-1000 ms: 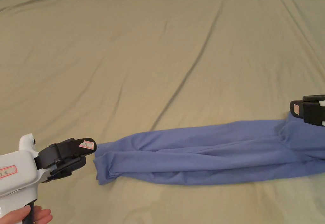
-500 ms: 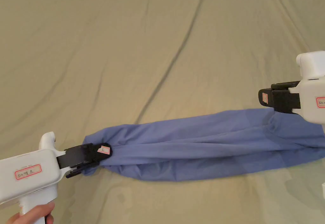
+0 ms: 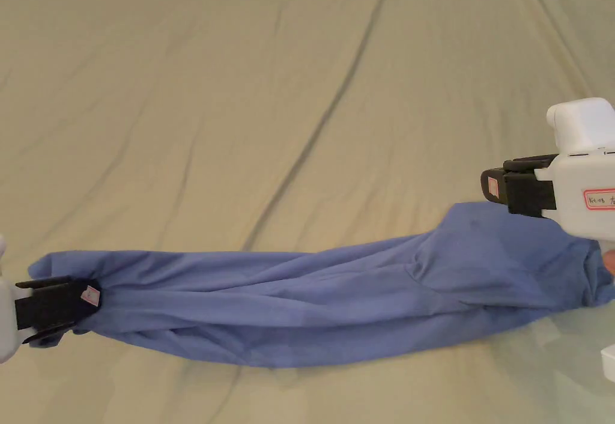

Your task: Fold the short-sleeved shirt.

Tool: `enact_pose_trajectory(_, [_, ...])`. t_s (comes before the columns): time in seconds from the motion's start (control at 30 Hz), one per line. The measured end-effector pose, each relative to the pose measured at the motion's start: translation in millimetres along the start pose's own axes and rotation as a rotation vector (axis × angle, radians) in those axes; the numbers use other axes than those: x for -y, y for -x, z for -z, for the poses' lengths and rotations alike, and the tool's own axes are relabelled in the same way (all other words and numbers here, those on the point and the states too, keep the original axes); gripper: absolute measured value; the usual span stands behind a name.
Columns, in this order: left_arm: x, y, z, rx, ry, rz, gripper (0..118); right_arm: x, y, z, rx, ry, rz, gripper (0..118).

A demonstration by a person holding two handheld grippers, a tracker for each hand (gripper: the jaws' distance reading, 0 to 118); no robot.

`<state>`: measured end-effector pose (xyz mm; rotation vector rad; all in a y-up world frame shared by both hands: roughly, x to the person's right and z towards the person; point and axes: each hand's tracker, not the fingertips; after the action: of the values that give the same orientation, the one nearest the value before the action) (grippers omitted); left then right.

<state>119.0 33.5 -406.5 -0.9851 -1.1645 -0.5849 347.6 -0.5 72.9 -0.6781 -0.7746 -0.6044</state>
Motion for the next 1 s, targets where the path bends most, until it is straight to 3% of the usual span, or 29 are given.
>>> enact_pose_trajectory(0.13, [-17,-88,12,-0.157,0.021,0.256,12,6,-17,-13,0.0,-0.018,0.021,2])
enact_pose_trajectory(0.33, [-14,-198,80,0.07,0.134,0.441,12,26,-49,-41,0.04,-0.044,0.078,2])
enact_pose_trajectory(0.47, [-9,-230,120,0.208,0.242,0.385,12,43,-69,-53,0.072,-0.038,0.117,2])
enact_pose_trajectory(0.53, [-10,-225,135,0.242,0.306,0.286,25,51,-76,-57,0.079,-0.032,0.139,2])
enact_pose_trajectory(0.57, [-11,-219,135,0.306,0.297,0.255,41,55,-78,-58,0.079,-0.031,0.151,2])
enact_pose_trajectory(0.6, [-12,-209,128,0.395,0.281,0.2,67,58,-80,-59,0.077,-0.029,0.159,2])
enact_pose_trajectory(0.63, [-13,-201,115,0.442,0.275,0.137,77,60,-81,-60,0.074,-0.027,0.165,2])
enact_pose_trajectory(0.73, [-21,-176,65,0.405,0.133,0.091,77,61,-81,-60,0.069,-0.029,0.175,2])
enact_pose_trajectory(0.8, [-27,-167,37,0.248,0.049,0.127,77,58,-79,-58,0.053,-0.034,0.179,2])
enact_pose_trajectory(0.87, [-28,-164,31,0.038,0.008,0.169,96,54,-75,-55,0.046,-0.037,0.17,2])
enact_pose_trajectory(0.9, [-23,-165,32,0.006,-0.033,0.208,95,52,-72,-54,0.044,-0.037,0.16,2])
enact_pose_trajectory(0.93, [-22,-171,42,0.028,-0.049,0.263,82,50,-69,-52,0.043,-0.036,0.152,2])
enact_pose_trajectory(0.97, [-21,-178,55,0.038,-0.009,0.239,46,49,-68,-51,0.041,-0.033,0.144,2])
enact_pose_trajectory(1.0, [-16,-185,67,0.054,0.009,0.227,0,48,-66,-50,0.041,-0.03,0.138,2])
